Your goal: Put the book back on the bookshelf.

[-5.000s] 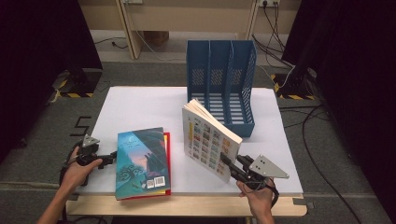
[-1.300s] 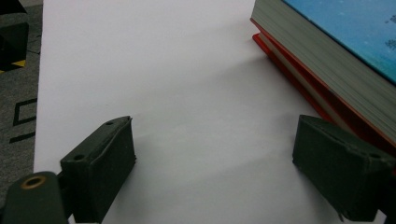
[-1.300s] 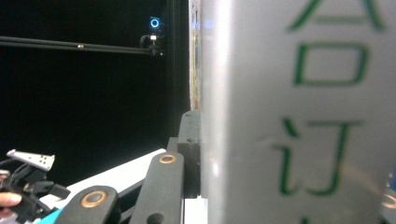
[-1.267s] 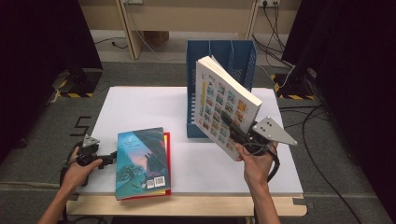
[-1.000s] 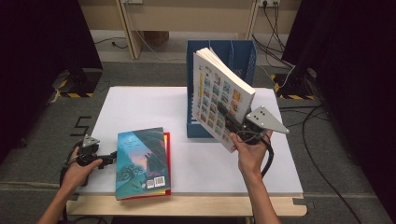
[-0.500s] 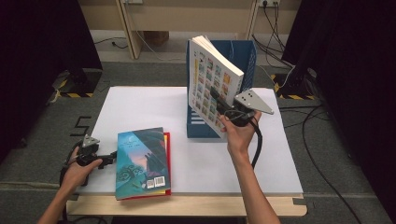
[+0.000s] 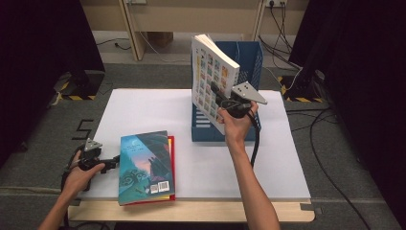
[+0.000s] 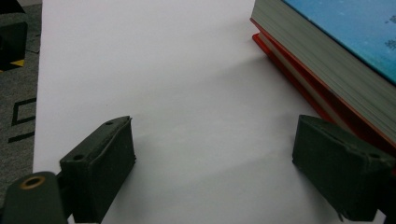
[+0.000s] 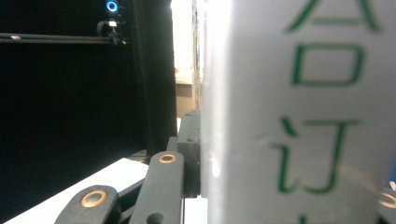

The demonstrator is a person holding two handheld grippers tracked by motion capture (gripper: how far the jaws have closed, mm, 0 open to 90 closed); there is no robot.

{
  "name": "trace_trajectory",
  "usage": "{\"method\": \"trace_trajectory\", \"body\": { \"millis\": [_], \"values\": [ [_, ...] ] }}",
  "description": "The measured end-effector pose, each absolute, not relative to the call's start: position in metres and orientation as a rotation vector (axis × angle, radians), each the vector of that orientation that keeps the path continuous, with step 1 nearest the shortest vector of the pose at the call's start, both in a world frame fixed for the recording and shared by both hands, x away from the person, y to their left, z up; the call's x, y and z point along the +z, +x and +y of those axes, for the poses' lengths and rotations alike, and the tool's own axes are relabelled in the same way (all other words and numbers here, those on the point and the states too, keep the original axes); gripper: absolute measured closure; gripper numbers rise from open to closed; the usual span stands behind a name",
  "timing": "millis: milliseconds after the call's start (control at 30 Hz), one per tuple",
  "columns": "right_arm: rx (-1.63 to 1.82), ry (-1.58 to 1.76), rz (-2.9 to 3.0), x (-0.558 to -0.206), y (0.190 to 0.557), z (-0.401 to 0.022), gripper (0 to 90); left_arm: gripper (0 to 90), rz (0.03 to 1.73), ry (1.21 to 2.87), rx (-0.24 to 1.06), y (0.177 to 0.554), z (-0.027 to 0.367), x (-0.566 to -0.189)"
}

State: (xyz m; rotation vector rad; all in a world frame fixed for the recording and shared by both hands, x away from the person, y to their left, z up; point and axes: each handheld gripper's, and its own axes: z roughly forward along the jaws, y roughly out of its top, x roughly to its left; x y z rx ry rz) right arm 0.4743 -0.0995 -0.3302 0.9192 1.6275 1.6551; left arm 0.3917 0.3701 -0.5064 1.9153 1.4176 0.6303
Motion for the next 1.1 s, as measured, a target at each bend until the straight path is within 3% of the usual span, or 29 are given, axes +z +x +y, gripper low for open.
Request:
{"method": "trace_trajectory", "body": {
  "millis": [1100],
  "values": [
    [1.545,1.092,1.521,-0.354,0.532,-0.057,74.0,11.9,1.418,1.918,0.629,0.392,0.37,-0.506]
  ]
}}
